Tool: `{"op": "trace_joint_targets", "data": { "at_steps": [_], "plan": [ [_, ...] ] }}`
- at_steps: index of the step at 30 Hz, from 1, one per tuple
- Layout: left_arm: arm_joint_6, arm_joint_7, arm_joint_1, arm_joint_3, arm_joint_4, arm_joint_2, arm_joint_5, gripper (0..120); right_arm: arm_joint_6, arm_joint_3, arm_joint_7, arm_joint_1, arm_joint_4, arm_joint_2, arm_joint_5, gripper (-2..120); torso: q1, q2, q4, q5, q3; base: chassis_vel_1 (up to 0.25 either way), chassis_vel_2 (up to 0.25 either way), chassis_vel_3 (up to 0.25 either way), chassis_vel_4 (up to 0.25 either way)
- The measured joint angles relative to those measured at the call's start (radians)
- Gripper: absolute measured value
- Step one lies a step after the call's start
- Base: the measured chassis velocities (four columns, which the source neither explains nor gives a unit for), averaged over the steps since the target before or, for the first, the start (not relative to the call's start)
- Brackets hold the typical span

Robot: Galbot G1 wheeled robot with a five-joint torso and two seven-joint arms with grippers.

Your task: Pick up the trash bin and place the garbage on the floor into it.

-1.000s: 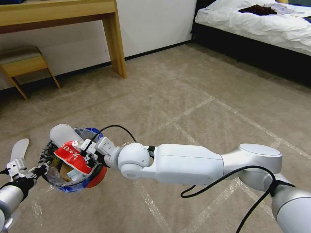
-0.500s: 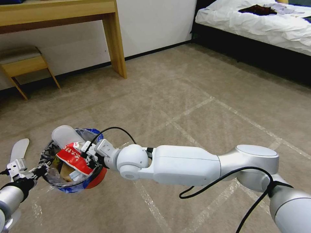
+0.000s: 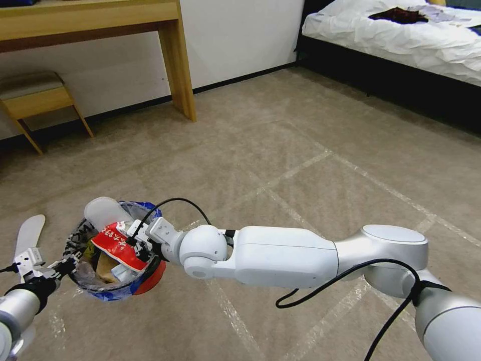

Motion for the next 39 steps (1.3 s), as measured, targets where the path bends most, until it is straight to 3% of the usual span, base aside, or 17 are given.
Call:
{"op": "trace_joint_targets", "data": {
  "at_steps": [9, 13, 14, 22, 28, 34, 35, 39],
  "plan": [
    [-0.001, 0.003, 0.003, -0.001, 0.005, -0.001, 0.003, 0, -0.005, 0.000, 0.014, -0.001, -0.002, 0.010, 0.003, 0, 0.000, 0.000, 0.0000, 0.0000, 0.000, 0.000, 0.000, 0.000, 0.000],
    [-0.001, 0.004, 0.002, 0.000, 0.009, -0.003, 0.005, 0, -0.005, 0.005, 0.022, -0.001, 0.009, 0.009, 0.008, 12, 0.000, 0.000, 0.0000, 0.0000, 0.000, 0.000, 0.000, 0.000, 0.000],
    [-0.001, 0.004, 0.000, 0.001, 0.014, -0.003, 0.006, 0, -0.005, 0.009, 0.029, -0.001, 0.016, 0.008, 0.010, 20, 0.000, 0.000, 0.0000, 0.0000, 0.000, 0.000, 0.000, 0.000, 0.000],
    [-0.002, 0.004, -0.004, 0.003, 0.026, -0.003, 0.011, 0, -0.005, 0.018, 0.039, 0.006, 0.032, 0.005, 0.018, 44, 0.000, 0.000, 0.0001, 0.0000, 0.000, 0.000, 0.000, 0.000, 0.000],
    [-0.002, 0.005, -0.006, 0.003, 0.034, -0.002, 0.012, 0, -0.005, 0.025, 0.041, 0.012, 0.042, 0.001, 0.022, 70, 0.000, 0.000, 0.0000, 0.0000, 0.000, 0.000, 0.000, 0.000, 0.000],
    [-0.002, 0.005, -0.008, 0.003, 0.038, -0.002, 0.013, 0, -0.005, 0.028, 0.043, 0.015, 0.048, -0.002, 0.024, 87, 0.000, 0.000, 0.0000, 0.0000, 0.000, 0.000, 0.000, 0.000, 0.000],
    [-0.002, 0.005, -0.010, 0.003, 0.041, -0.001, 0.013, 0, -0.005, 0.031, 0.044, 0.017, 0.053, -0.005, 0.026, 95, 0.000, 0.000, 0.0000, 0.0000, 0.000, 0.000, 0.000, 0.000, 0.000],
    [-0.002, 0.005, -0.012, 0.004, 0.048, 0.001, 0.015, 0, -0.005, 0.042, 0.046, 0.019, 0.071, -0.014, 0.034, 99, 0.000, 0.000, 0.0000, 0.0000, 0.000, 0.000, 0.000, 0.000, 0.000]
  ]
}}
